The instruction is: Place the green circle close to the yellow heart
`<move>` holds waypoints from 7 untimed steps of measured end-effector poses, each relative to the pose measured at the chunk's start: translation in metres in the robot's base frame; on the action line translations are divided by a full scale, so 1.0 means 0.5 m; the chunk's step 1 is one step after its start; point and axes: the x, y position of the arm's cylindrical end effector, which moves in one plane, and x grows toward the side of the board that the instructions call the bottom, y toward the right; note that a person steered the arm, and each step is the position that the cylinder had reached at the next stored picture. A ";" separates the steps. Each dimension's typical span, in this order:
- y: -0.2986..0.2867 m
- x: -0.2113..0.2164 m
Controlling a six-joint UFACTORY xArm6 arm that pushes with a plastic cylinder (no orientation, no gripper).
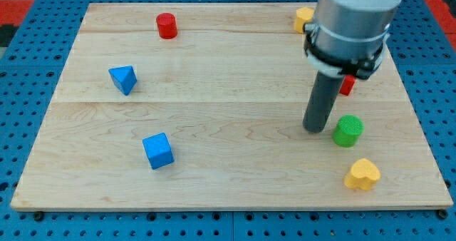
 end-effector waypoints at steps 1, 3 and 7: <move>0.060 -0.020; 0.125 0.044; 0.093 -0.006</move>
